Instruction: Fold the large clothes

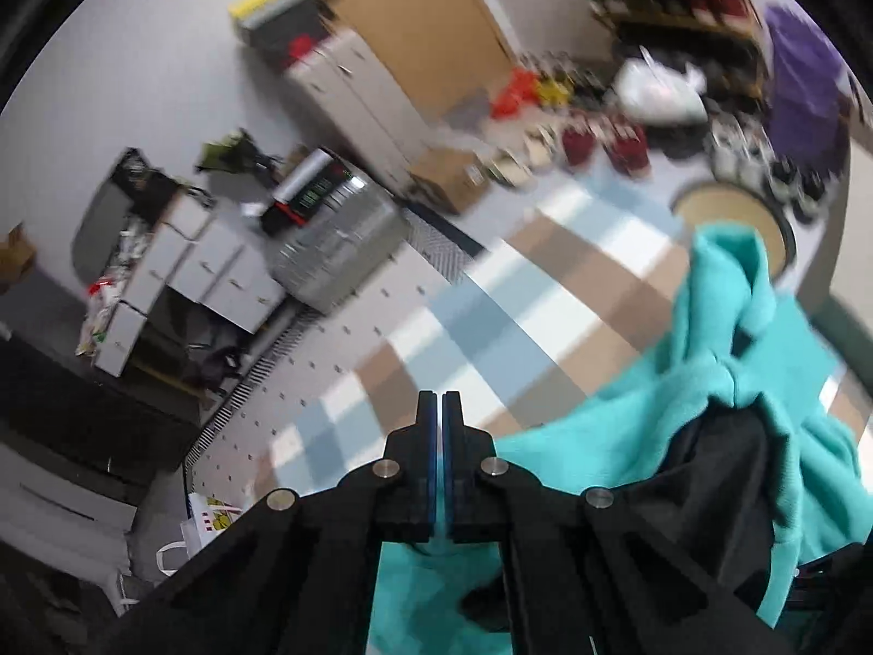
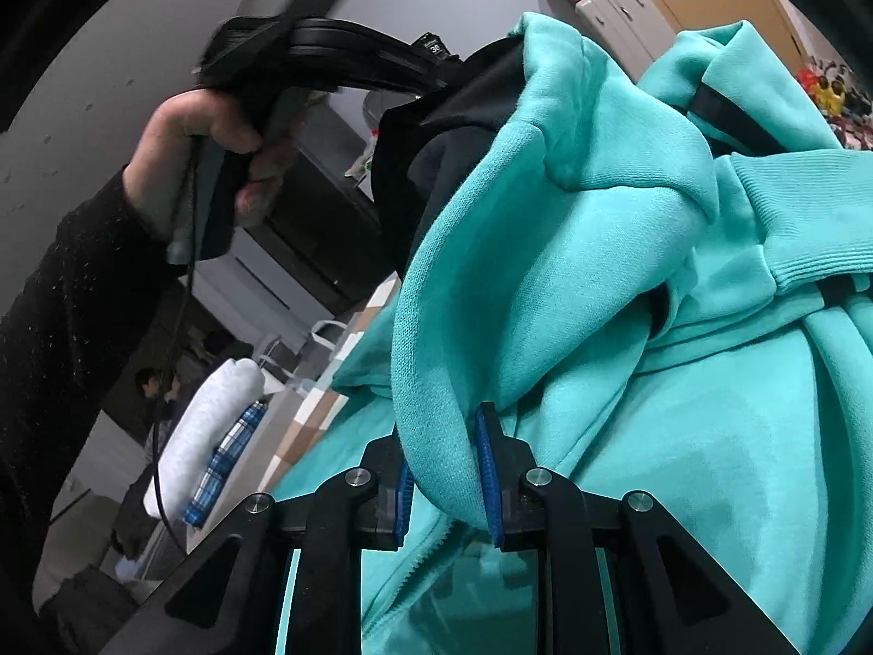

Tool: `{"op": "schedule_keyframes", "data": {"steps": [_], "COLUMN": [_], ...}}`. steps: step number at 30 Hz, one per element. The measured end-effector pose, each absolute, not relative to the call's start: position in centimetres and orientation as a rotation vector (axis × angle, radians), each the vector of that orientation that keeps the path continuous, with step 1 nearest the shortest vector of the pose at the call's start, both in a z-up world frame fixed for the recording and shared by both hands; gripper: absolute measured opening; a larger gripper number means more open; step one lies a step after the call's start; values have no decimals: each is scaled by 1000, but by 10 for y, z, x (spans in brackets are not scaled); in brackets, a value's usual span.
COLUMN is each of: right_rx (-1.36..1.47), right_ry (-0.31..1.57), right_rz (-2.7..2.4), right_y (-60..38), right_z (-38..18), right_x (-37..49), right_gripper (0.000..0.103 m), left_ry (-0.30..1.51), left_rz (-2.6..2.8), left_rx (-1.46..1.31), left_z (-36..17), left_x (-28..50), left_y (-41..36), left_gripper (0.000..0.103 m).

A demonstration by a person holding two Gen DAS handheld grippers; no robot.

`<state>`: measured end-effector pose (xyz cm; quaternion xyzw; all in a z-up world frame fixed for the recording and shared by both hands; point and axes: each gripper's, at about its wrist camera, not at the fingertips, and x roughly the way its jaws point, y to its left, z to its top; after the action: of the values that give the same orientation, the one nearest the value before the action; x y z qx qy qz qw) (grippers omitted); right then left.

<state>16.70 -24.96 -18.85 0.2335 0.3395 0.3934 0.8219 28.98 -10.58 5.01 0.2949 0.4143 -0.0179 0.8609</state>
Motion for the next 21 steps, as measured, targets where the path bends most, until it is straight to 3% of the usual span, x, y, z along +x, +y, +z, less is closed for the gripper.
{"op": "schedule_keyframes", "data": {"steps": [3, 5, 7, 8, 9, 15, 21], "right_rx": [505, 499, 497, 498, 500, 517, 522], "right_ry": [717, 719, 713, 711, 709, 701, 699], "right_rz": [840, 837, 833, 833, 831, 840, 867], "right_y": [-251, -251, -251, -251, -251, -256, -256], "right_z": [-189, -189, -188, -188, -188, -185, -186], "right_x": [167, 167, 166, 166, 165, 163, 164], "right_gripper": [22, 22, 22, 23, 23, 28, 30], "left_ry": [858, 834, 887, 935, 946, 1068, 1116], "left_rz": [-175, -176, -227, -253, -257, -286, -346], "left_rx": [550, 645, 678, 669, 667, 609, 513], "left_z": [70, 67, 55, 45, 38, 4, 12], "left_x": [279, 274, 277, 283, 288, 320, 328], "left_y": [-108, -130, -148, -156, -162, -167, -143], "left_gripper": [0, 3, 42, 82, 87, 87, 87]}}
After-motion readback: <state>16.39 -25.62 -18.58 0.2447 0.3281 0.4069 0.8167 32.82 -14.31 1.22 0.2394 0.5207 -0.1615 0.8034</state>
